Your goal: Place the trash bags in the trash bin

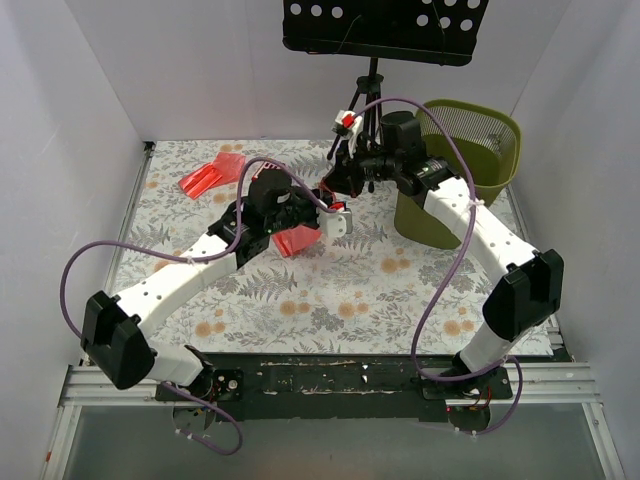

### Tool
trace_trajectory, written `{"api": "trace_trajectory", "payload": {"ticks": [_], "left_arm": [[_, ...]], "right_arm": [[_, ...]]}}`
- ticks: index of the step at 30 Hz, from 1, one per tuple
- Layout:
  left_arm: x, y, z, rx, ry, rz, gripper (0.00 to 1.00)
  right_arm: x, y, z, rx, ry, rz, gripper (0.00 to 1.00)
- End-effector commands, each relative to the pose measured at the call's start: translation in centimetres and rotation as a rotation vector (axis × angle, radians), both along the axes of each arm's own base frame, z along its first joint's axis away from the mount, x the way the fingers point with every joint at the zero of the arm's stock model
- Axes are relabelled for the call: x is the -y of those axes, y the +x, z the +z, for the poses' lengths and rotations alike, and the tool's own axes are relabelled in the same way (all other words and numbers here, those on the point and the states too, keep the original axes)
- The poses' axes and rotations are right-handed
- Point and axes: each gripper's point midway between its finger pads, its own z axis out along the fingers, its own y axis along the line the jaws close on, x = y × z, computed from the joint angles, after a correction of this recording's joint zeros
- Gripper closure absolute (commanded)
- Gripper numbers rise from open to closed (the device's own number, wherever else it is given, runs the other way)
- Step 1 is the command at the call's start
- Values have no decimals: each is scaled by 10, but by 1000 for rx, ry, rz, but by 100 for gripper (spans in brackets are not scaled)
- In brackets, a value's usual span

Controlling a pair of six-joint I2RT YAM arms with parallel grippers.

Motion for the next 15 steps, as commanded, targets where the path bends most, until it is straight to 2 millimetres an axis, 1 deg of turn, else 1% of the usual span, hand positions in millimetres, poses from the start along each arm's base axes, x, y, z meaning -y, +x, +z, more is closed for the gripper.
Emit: {"api": "trace_trajectory", "payload": {"ticks": [1, 3, 5, 7, 8, 10, 11, 13, 15], "left_arm": [[-11, 39, 49, 142, -59, 88, 100], [-19, 53, 42, 126, -36, 128, 100], [-27, 62, 32, 98, -12, 159, 100], [-32, 63, 18, 62, 21, 167, 100], [-33, 61, 7, 38, 42, 164, 100], [-34, 53, -4, 12, 60, 140, 100], [-33, 47, -8, 2, 63, 121, 100], [-29, 35, -7, -10, 57, 81, 100], [-23, 25, 5, -9, 22, 52, 100]], "right_arm": [[-8, -54, 10, 62, -21, 117, 99], [-4, -57, 19, 93, -19, 113, 99], [-1, -61, 33, 133, -6, 123, 99], [0, -63, 46, 164, 13, 126, 99], [0, -64, 53, 175, 26, 131, 99], [-2, -65, 64, 196, 52, 142, 99], [-4, -62, 64, 191, 56, 130, 99], [-4, -48, 60, 190, 38, 68, 99], [-2, -31, 46, 199, -7, -2, 99]]}}
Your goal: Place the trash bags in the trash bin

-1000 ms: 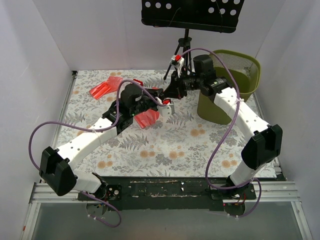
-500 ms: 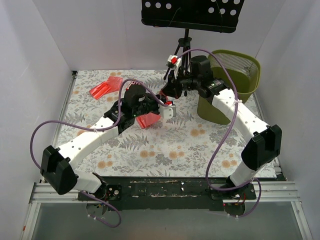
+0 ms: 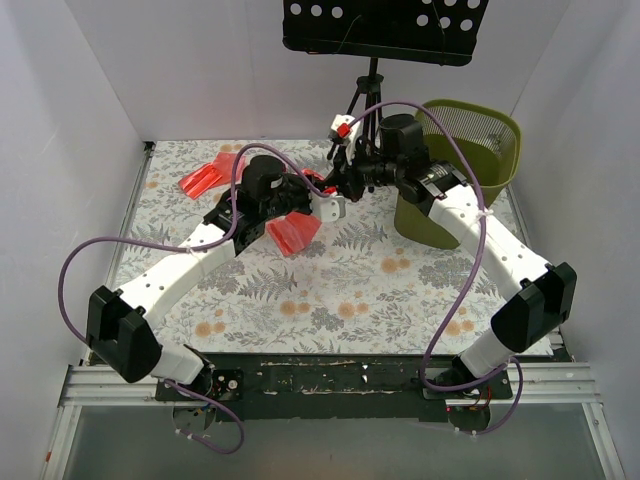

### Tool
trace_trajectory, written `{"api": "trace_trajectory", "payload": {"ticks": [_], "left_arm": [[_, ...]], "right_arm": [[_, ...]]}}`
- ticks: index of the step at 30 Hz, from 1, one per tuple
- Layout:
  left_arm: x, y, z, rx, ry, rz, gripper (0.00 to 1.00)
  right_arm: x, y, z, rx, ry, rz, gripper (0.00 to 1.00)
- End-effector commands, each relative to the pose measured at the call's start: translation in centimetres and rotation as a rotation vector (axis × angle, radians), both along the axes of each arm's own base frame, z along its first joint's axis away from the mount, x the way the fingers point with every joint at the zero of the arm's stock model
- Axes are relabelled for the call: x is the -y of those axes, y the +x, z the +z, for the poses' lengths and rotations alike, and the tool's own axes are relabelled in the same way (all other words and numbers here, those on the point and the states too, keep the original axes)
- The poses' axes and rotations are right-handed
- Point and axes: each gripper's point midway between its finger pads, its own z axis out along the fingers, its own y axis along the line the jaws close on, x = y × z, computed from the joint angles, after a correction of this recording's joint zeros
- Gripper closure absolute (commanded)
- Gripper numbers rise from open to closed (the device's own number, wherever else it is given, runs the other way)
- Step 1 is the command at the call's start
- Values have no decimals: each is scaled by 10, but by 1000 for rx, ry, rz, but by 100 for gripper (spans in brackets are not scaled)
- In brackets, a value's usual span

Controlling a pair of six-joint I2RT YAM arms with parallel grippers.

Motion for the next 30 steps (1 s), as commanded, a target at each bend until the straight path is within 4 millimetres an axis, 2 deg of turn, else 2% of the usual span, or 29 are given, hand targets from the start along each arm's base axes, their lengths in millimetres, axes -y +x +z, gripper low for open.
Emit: {"api": "trace_trajectory", "payload": {"ticks": [1, 4, 6, 9, 12, 15, 19, 21, 26, 30], "left_arm": [[-3, -18, 17, -10, -41, -19, 100], [0, -12, 49, 3, -142, 15, 100], [0, -2, 64, 23, -164, 40, 100], [3, 3, 71, 24, -185, 24, 100], [10, -7, 68, 1, -185, -59, 100], [17, -29, 65, -7, -174, -175, 100], [19, -54, 56, 14, -119, -257, 100], [17, -58, 49, 11, -103, -259, 100], [8, -45, 34, 9, -79, -176, 100], [2, -24, 28, 53, -79, -90, 100]], "right_arm": [[-7, -11, 26, 45, 34, 9, 99], [-7, -4, 5, 27, -21, 2, 99], [-10, -12, 3, -5, -11, 42, 99], [-15, -23, 11, -39, 25, 72, 99], [-16, -27, 39, -22, 73, 93, 99], [-9, -2, 55, 18, 76, 7, 99], [11, 39, 42, 21, 11, -129, 99], [17, 47, 35, -3, 4, -156, 99], [5, 11, 36, -65, 63, -37, 99], [-4, -23, 59, -86, 145, 80, 99]]}}
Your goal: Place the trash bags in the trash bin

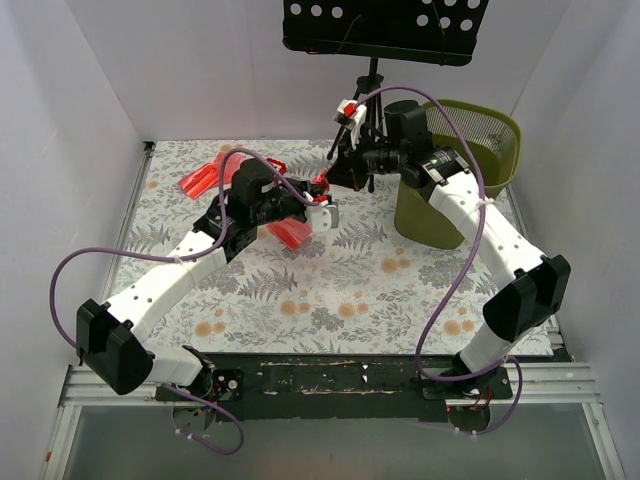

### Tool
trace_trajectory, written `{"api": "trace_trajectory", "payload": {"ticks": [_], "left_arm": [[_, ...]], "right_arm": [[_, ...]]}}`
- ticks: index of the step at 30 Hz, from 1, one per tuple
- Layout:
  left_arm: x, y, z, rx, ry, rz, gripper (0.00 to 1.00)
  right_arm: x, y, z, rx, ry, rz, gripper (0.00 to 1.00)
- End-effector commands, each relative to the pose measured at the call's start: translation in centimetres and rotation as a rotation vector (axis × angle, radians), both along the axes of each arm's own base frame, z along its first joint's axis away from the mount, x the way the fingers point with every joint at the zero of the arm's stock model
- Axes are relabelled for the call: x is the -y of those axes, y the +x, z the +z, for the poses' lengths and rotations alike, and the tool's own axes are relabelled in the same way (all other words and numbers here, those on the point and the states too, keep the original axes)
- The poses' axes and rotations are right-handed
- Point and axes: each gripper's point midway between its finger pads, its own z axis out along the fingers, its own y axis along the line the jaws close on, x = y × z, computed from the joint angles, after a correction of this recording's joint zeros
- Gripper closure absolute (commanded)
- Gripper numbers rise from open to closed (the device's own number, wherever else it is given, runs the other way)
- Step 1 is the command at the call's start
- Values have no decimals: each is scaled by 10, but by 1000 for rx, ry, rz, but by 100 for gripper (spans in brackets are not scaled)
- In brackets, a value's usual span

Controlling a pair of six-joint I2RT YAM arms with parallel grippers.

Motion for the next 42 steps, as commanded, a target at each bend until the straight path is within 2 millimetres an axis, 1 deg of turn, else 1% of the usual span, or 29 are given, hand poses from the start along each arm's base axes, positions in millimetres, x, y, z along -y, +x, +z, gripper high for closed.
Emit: {"api": "trace_trajectory", "payload": {"ticks": [1, 3, 6, 8, 10, 11, 13, 14, 15, 17, 19, 20, 21, 23, 25, 26, 28, 29, 31, 33, 35, 37, 39, 41, 42], "left_arm": [[-9, 19, 2, 65, -3, 84, 100], [-12, 29, 7, 95, -13, 121, 100], [-13, 35, 21, 150, -35, 138, 100], [-12, 31, 36, 174, -59, 121, 100], [-9, 22, 52, 173, -98, 85, 100], [-7, 17, 59, 172, -115, 65, 100], [-5, 9, 69, 168, -142, 35, 100], [-6, 9, 71, 172, -141, 36, 100], [-7, 10, 69, 172, -127, 45, 100], [-11, 20, 61, 165, -106, 89, 100], [-15, 31, 41, 144, -50, 125, 100], [-15, 33, 34, 131, -35, 124, 100], [-15, 34, 28, 120, -27, 124, 100], [-13, 31, 13, 95, 1, 102, 100], [-12, 26, 2, 71, 22, 80, 100], [-12, 24, -3, 61, 34, 74, 100], [-13, 21, -4, 63, 42, 68, 100], [-14, 21, -2, 69, 42, 67, 100], [-14, 21, 4, 82, 41, 69, 100], [-14, 23, 15, 101, 28, 75, 100], [-13, 26, 28, 130, 7, 82, 100], [-12, 31, 35, 156, -10, 93, 100], [-10, 37, 38, 171, -24, 110, 100], [-9, 46, 30, 161, -22, 126, 100], [-7, 47, 26, 150, -17, 126, 100]], "right_arm": [[-12, -42, 50, 42, 143, 136, 99], [-12, -42, 43, 39, 122, 138, 99], [-6, -28, 15, 53, 42, 81, 99], [-1, -14, -9, 61, -23, 28, 99], [4, 1, -29, 66, -80, -31, 99], [6, 7, -36, 65, -101, -52, 99], [4, 10, -40, 59, -112, -46, 99], [1, 9, -37, 54, -99, -33, 99], [-2, 7, -31, 54, -81, -15, 99], [-7, 2, -18, 51, -43, 1, 99], [-11, -5, 0, 54, 10, 24, 99], [-12, -8, 12, 67, 34, 31, 99], [-11, -9, 23, 79, 58, 25, 99], [-11, -10, 39, 97, 91, 17, 99], [-8, -9, 50, 120, 113, 8, 99], [-7, -7, 51, 123, 115, 3, 99], [-4, -2, 48, 124, 106, -10, 99], [-2, 0, 43, 116, 100, -17, 99], [0, 5, 29, 100, 74, -26, 99], [1, 5, 13, 79, 45, -25, 99], [2, 2, 4, 57, 33, -22, 99], [1, -4, 0, 33, 37, 1, 99], [-3, -16, 7, 31, 62, 53, 99], [-9, -38, 28, 45, 133, 174, 99], [-10, -45, 39, 52, 163, 204, 99]]}}
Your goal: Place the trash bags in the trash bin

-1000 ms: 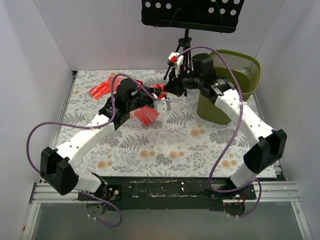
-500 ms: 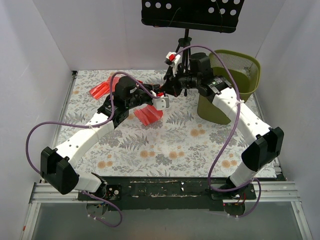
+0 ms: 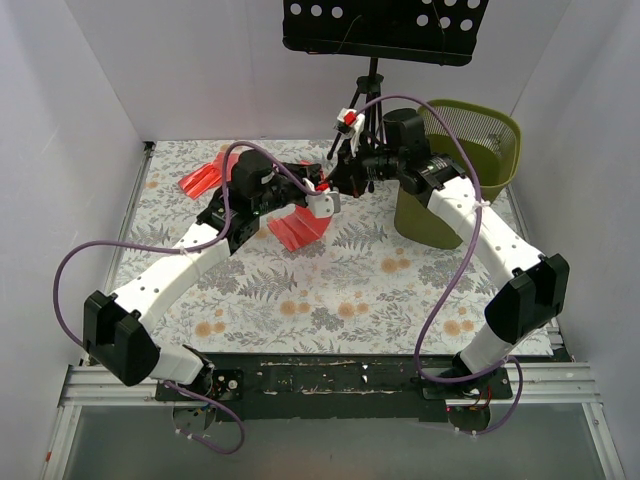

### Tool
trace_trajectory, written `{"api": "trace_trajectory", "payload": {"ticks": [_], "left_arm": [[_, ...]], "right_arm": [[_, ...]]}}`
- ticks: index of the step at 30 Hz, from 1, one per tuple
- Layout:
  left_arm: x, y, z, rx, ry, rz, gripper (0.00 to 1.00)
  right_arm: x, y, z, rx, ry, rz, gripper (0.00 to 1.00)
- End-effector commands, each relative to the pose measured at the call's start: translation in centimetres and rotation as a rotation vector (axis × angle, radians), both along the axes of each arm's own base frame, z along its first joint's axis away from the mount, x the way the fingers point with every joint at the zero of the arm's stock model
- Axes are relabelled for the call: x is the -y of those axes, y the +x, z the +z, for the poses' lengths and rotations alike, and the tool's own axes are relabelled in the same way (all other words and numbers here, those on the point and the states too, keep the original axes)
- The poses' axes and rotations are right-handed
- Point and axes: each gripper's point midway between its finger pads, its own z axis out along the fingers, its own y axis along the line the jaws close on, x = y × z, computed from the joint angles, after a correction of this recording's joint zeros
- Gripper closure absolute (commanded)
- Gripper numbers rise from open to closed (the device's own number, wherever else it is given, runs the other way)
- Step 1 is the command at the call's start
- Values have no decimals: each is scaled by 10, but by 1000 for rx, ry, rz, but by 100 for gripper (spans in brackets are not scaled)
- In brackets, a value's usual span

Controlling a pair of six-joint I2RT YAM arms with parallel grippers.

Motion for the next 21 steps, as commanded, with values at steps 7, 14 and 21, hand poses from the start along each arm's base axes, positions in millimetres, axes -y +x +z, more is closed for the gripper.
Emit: {"api": "trace_trajectory", "payload": {"ticks": [7, 14, 21], "left_arm": [[3, -9, 2, 38, -11, -51, 100], [0, -7, 58, 166, -121, -28, 100], [2, 2, 48, 148, -103, -6, 100]], "right_arm": [[0, 0, 71, 152, 126, 34, 99], [0, -3, 12, 53, 20, 44, 99], [-12, -29, 24, 73, 44, 104, 99]]}}
